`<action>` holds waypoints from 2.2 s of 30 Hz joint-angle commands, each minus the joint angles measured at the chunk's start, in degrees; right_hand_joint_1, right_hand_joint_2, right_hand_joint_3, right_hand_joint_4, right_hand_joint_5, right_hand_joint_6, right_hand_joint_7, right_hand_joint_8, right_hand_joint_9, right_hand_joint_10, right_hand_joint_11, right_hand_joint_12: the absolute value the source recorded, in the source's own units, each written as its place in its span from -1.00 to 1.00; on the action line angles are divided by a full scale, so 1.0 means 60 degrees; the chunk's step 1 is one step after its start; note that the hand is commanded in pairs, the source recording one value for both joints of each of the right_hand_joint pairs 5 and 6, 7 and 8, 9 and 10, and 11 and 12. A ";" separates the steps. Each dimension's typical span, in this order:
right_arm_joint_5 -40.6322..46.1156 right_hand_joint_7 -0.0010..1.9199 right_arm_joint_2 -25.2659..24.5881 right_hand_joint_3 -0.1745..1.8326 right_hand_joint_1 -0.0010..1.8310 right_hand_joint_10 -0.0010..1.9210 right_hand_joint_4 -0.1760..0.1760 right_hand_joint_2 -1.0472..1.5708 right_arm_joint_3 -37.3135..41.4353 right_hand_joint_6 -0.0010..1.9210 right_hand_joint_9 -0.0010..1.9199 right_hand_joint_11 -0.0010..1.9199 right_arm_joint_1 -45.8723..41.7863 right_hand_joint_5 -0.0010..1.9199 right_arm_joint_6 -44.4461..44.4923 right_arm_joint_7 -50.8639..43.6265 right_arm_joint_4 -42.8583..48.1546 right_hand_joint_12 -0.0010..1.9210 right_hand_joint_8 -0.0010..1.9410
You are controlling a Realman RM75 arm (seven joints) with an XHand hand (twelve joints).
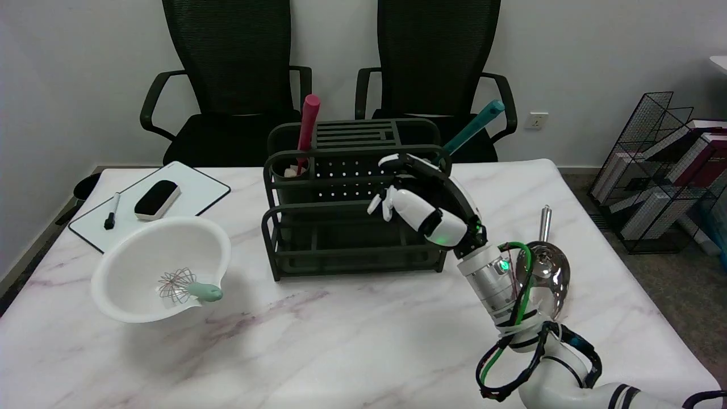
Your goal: Pick up the blue sponge bottle brush.
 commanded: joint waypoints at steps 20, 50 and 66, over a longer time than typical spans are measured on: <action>0.2605 0.36 0.0104 0.32 0.12 0.16 0.00 0.31 0.1622 -0.03 0.17 0.06 -0.0728 -0.03 0.4750 0.1333 -0.1822 0.06 0.34; 0.4212 -0.52 -0.0292 0.43 0.16 -0.46 0.00 -0.20 0.2160 -0.83 -0.46 -0.66 0.1592 -0.83 0.0469 -0.0673 -0.4719 -0.66 -0.52; 0.4268 -0.86 -0.0563 0.32 0.17 -0.72 0.00 -0.32 0.1336 -1.00 -0.72 -0.89 0.3072 -1.00 -0.0307 0.0050 -0.4647 -0.89 -0.86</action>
